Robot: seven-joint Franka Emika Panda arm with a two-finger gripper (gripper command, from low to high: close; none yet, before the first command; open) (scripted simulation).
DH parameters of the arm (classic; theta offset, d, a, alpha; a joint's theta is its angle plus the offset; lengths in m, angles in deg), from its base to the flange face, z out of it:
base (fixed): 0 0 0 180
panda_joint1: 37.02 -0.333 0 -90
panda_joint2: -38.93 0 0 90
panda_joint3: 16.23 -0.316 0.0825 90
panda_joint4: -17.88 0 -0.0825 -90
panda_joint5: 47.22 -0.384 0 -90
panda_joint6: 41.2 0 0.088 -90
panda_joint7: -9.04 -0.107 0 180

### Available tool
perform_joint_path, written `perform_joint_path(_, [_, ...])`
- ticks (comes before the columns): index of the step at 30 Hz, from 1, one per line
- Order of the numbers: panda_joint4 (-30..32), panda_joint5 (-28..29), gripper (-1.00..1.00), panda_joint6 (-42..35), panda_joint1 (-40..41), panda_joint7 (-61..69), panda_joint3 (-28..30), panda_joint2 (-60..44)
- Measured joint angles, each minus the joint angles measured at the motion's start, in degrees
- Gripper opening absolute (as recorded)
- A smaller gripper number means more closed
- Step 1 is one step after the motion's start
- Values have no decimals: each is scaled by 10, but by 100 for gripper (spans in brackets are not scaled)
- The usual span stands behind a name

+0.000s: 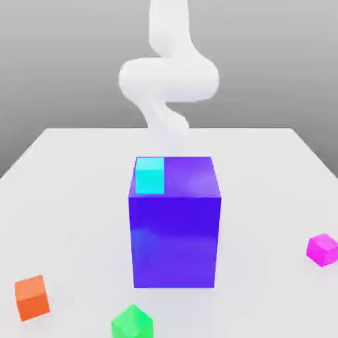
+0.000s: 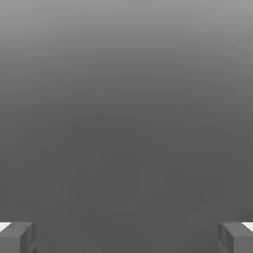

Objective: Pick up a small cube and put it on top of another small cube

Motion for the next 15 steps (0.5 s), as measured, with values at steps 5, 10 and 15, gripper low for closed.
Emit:
perform_joint_path(5, [27,-13,0,49,-30,-37,-58,-105])
perform_joint_path(10, [53,-11,0,96,-58,-82,-121,-206])
perform_joint_path(15, [79,15,0,144,-87,-145,-185,-310])
